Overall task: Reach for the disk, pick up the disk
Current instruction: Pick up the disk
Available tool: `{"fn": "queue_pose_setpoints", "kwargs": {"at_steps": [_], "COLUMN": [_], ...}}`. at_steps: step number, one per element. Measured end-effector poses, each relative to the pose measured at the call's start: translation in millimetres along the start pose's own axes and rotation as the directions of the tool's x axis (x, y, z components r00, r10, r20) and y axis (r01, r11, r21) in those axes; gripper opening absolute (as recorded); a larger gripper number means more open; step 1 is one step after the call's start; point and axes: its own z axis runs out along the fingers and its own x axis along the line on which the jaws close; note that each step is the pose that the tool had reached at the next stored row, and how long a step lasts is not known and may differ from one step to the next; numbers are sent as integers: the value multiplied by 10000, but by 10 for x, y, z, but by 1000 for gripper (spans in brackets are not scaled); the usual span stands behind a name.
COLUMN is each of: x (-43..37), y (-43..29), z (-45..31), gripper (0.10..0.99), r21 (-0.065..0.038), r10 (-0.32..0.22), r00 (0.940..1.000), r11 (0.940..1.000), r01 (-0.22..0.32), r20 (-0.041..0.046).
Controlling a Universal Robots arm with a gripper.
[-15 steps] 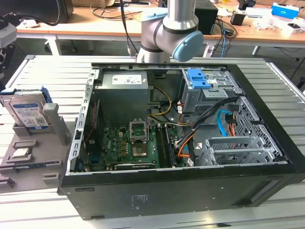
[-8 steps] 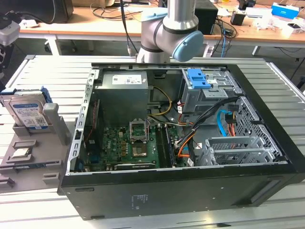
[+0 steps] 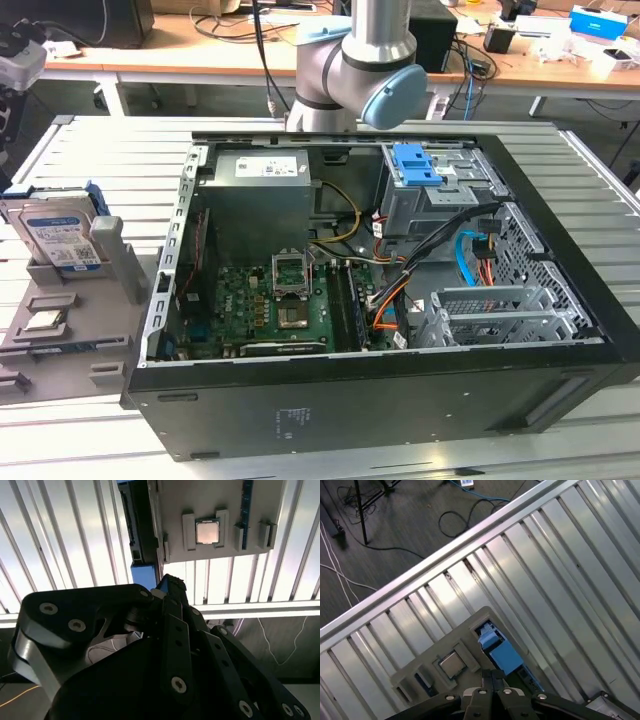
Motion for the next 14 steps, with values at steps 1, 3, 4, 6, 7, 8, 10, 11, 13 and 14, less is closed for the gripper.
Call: {"fn": "queue_pose_setpoints", "kwargs": {"at_steps": [1,3,4,6,7,8,10,11,13,14], "x": [0,0,0,-1,-1,-1,-1,-1,-1,-1], "y": [0,-1,-1,-1,-1,-1,-2,-2,-2,-2], "z": [0,0,0,0,0,0,0,0,0,0], "gripper": [106,106,106,106,106,106,106,106,106,106], "r21": [0,0,0,0,0,0,-2,-2,-4,-4], "r10": [-113,-335,-476,-700,-804,-952,-1202,-1318,-1617,-1754], "r00": [9999,9994,9989,9975,9968,9955,9927,9913,9868,9845], "r11": [9999,9994,9989,9975,9968,9955,9927,9913,9868,9845], "r01": [113,335,476,700,804,952,1202,1318,1617,1754], "r20": [-4,-12,-17,-26,-29,-35,-45,-49,-61,-65]}}
